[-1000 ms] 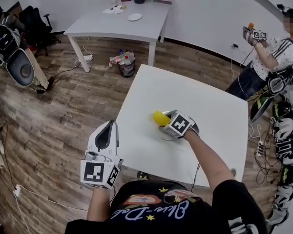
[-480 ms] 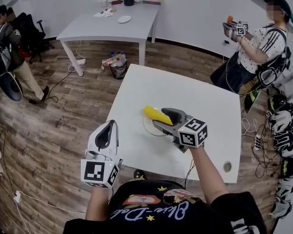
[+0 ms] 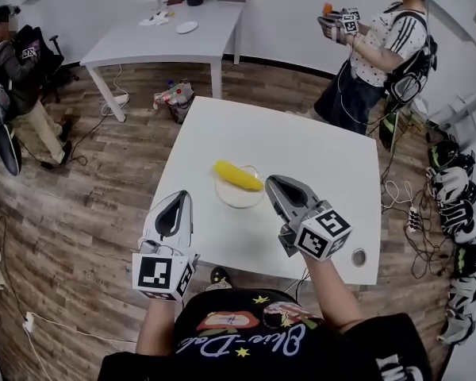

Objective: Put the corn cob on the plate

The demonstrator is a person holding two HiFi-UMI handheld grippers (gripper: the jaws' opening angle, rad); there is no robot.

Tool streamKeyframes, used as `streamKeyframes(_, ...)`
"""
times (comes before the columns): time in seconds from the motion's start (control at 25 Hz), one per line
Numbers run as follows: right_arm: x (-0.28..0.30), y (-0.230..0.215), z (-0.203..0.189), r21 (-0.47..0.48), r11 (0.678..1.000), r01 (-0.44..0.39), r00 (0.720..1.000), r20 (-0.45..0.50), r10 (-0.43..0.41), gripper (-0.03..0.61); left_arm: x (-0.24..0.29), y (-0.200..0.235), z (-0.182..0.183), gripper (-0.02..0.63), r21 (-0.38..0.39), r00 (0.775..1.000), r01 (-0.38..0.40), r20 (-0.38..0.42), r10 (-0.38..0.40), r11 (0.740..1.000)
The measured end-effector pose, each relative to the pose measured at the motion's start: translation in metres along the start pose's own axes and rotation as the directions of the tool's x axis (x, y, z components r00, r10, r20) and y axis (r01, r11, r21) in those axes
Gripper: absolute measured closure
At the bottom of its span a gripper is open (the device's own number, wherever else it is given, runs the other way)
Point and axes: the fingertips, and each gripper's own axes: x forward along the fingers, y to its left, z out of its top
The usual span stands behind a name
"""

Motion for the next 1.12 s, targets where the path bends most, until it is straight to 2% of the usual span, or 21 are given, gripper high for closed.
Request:
streamKeyframes(0.16,-0.009,0.001,-0.006,-0.067,0.998,0.003,0.999,-0.035,-0.006,0.563,-0.001,-0.011,0.001,0.617,-0.011,1.000,0.004,-0.001,-0.004,1.000)
streamKeyframes(0.52,-0.019,0.009,0.000,-0.092,0.996,0.001,1.000,-0.019,-0.003,0.563,-0.002,-0.018,-0.001,0.617,-0.002,1.000,0.008,-0.010,-0.008,1.000)
streamKeyframes(0.68,-0.028,0.007,-0.003,-0.077,0.997,0.012,1.000,-0.017,-0.013,0.563,-0.004,-0.025,-0.002,0.617,0.002,1.000,0.014,-0.008,-0.014,1.000)
streamKeyframes(0.92,-0.022,0.004,-0.008,-0.070,0.998,0.010,0.997,-0.076,-0.015,0.563,0.000,-0.023,0.002,0.617,0.004,1.000,0.020,-0.009,-0.020,1.000)
streamKeyframes(1.12,-0.021,-0.001,-0.012,-0.054,0.998,0.019,0.996,-0.089,-0.024,0.563,0.003,-0.023,0.000,0.617,0.009,1.000,0.021,-0.016,-0.021,1.000)
